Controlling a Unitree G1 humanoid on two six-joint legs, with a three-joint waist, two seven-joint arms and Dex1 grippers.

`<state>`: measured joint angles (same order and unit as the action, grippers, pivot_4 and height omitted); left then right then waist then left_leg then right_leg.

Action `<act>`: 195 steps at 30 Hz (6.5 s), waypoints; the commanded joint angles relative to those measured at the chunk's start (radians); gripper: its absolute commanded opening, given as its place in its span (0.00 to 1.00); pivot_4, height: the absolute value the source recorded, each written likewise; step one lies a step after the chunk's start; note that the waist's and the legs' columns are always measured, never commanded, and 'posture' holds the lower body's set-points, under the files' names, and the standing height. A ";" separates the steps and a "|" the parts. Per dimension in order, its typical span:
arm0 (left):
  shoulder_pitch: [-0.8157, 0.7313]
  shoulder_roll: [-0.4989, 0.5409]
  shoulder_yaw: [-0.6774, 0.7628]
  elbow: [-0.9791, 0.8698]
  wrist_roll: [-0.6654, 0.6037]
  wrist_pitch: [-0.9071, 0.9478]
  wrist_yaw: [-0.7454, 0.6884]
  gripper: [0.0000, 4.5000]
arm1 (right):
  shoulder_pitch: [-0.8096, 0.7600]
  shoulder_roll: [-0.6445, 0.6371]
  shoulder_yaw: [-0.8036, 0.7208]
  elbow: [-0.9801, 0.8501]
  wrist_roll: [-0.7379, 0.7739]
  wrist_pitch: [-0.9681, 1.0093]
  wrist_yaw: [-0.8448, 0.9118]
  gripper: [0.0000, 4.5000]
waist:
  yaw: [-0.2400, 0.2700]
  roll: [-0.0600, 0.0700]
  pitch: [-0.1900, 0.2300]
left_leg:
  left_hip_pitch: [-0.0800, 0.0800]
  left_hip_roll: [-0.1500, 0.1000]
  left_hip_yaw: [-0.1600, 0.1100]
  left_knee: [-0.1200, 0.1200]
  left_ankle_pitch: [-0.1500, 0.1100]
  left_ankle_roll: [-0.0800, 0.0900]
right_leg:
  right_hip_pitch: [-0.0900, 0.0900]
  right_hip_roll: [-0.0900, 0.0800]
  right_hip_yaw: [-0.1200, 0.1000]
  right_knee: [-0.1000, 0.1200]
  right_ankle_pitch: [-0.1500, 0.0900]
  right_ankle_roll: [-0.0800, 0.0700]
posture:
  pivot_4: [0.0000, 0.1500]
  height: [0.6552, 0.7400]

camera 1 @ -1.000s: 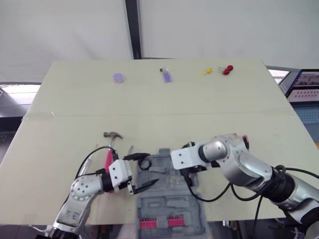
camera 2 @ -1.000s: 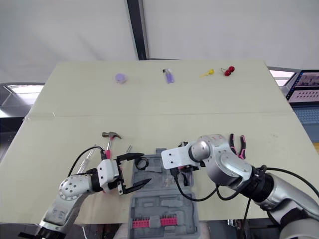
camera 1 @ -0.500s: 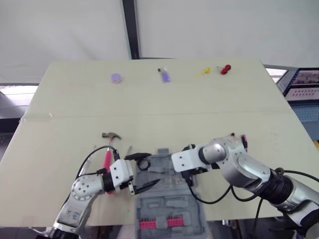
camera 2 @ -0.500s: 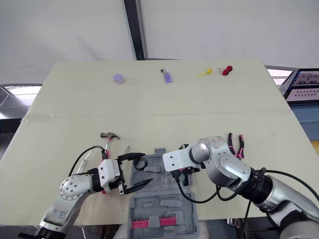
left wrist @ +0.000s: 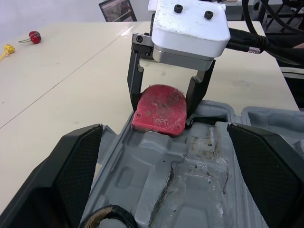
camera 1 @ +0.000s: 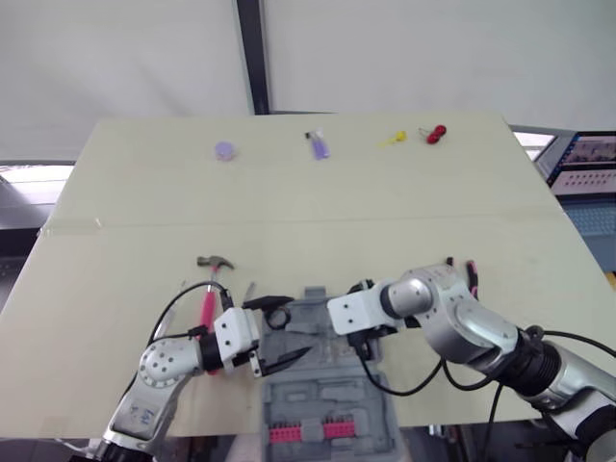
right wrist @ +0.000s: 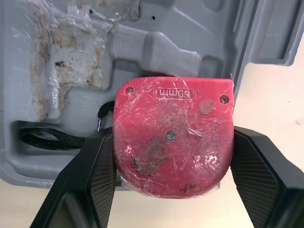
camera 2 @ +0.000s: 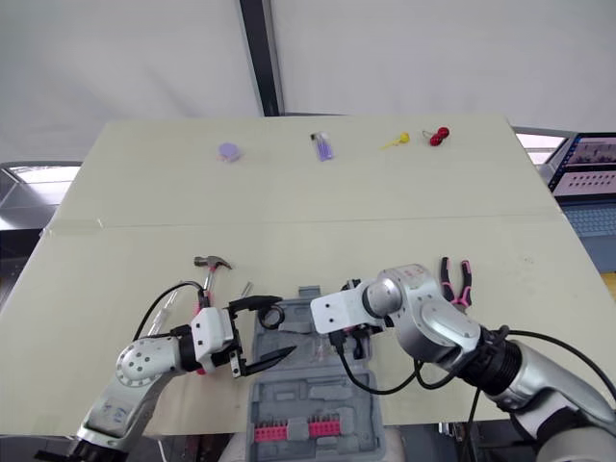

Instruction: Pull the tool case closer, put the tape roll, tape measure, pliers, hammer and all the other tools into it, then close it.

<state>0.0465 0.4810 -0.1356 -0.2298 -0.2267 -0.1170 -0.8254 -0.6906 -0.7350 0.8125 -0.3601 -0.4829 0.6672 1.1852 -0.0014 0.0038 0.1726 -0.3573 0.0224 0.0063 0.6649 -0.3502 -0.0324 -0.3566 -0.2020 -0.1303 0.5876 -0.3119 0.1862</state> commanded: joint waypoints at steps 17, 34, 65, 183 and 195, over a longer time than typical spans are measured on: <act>0.005 0.000 -0.008 -0.048 0.003 0.003 0.010 1.00 | 0.014 0.016 -0.060 -0.013 -0.024 -0.020 0.011 0.99 | 0.000 0.000 0.000 | 0.000 0.000 0.000 0.000 0.000 0.000 | 0.000 0.000 0.000 0.000 0.000 0.000 | 1.00 1.00; -0.009 0.003 0.000 -0.032 -0.001 0.003 0.006 1.00 | 0.208 0.047 -0.490 0.054 0.399 -0.425 -0.063 0.69 | 0.001 0.000 0.000 | 0.000 0.000 0.000 -0.001 0.000 0.000 | 0.000 0.000 0.000 0.000 0.000 0.000 | 1.00 1.00; -0.036 0.018 0.001 -0.016 0.002 0.004 -0.008 1.00 | 0.294 0.127 -0.553 0.498 0.560 -0.811 -0.029 0.20 | 0.001 -0.001 0.000 | 0.001 0.000 0.001 0.000 0.000 0.000 | 0.001 0.000 -0.001 0.000 0.000 0.000 | 1.00 1.00; -0.191 0.102 0.086 -0.052 -0.131 0.219 -0.162 1.00 | 0.812 0.220 -1.260 0.185 0.877 -0.183 -0.755 0.99 | 0.020 0.012 -0.006 | 0.006 0.012 0.016 0.002 -0.011 -0.003 | -0.002 0.013 0.013 -0.004 0.001 -0.003 | 1.00 1.00; -0.411 -0.104 -0.143 0.205 -0.007 0.000 -0.233 1.00 | 0.876 0.331 -1.187 0.135 0.838 -0.192 -0.831 0.99 | 0.026 0.013 -0.007 | 0.005 0.012 0.017 0.003 -0.010 -0.002 | -0.003 0.013 0.015 -0.003 0.001 -0.003 | 1.00 1.00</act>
<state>-0.3581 0.3893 -0.2607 -0.0405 -0.2520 -0.0809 -1.0628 0.1861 -0.4073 -0.3678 -0.2217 0.3667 0.4997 0.3697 0.0241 0.0167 0.1661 -0.3519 0.0340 0.0237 0.6679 -0.3604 -0.0342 -0.3594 -0.1895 -0.1153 0.5844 -0.3109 0.1830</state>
